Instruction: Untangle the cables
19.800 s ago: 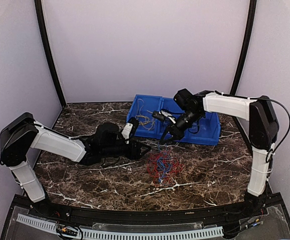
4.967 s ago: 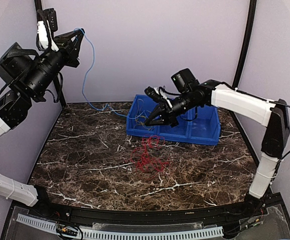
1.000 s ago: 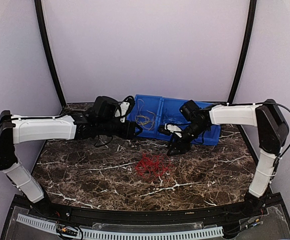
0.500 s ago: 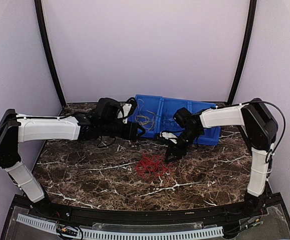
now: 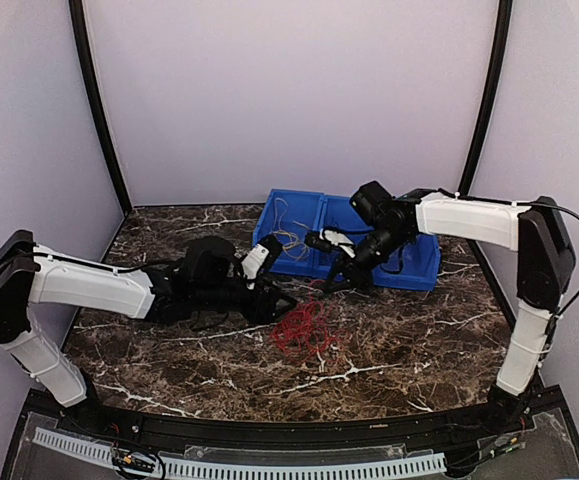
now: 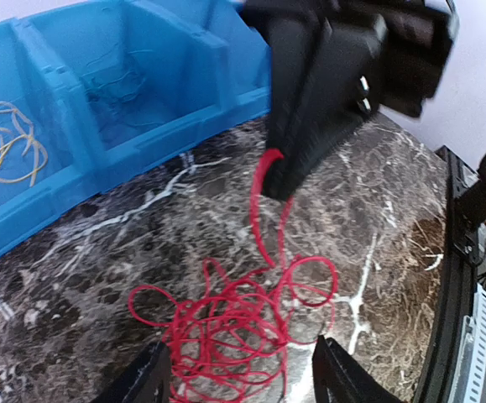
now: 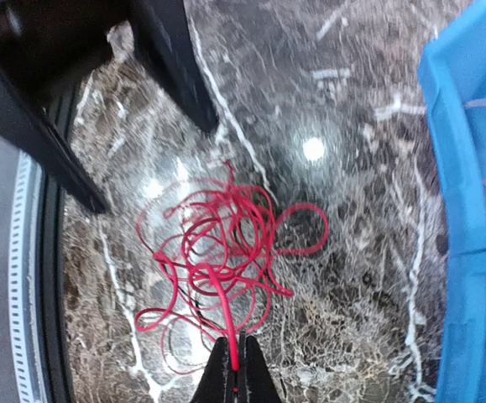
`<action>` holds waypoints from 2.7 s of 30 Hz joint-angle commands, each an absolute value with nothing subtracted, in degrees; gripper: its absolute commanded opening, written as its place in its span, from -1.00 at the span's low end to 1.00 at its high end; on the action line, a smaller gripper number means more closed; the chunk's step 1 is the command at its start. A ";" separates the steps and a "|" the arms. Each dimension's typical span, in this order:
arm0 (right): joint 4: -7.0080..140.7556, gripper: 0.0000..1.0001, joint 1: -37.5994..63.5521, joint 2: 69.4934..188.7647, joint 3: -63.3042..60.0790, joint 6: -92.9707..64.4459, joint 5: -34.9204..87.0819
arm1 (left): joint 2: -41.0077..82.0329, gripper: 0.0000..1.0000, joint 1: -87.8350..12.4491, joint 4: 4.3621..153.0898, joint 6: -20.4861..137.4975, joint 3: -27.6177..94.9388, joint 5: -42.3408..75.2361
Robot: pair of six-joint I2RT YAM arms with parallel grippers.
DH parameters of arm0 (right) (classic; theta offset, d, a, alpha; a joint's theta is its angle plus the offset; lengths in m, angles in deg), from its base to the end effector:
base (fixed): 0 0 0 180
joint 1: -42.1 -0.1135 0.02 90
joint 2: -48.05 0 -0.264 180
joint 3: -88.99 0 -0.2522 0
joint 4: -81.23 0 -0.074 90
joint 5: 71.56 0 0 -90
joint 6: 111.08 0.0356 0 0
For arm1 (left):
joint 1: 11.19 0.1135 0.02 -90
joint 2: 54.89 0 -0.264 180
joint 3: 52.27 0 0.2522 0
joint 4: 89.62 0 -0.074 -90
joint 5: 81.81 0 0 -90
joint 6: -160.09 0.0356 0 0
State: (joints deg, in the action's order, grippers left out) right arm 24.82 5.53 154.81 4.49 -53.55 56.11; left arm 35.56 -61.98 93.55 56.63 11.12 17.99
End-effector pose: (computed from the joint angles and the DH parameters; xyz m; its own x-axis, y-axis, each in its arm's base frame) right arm 0.2941 0.2452 0.2225 -0.2735 -0.7320 -0.6240 -0.9540 0.1237 0.2729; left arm 0.2143 -0.2722 0.2186 -0.4496 0.1882 -0.8732 0.7786 0.5616 -0.2799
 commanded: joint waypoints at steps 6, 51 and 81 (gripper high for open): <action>17.36 -1.00 2.49 147.86 13.99 -53.75 63.67 | 38.91 0.20 -66.30 122.06 59.02 9.66 16.91; 30.73 -1.00 26.83 133.66 22.45 -46.53 73.61 | 40.42 -0.28 -66.22 117.03 55.27 6.11 8.10; 47.58 -1.00 43.67 142.97 5.04 -35.90 51.16 | 37.06 -0.07 -66.23 112.47 54.91 10.15 8.10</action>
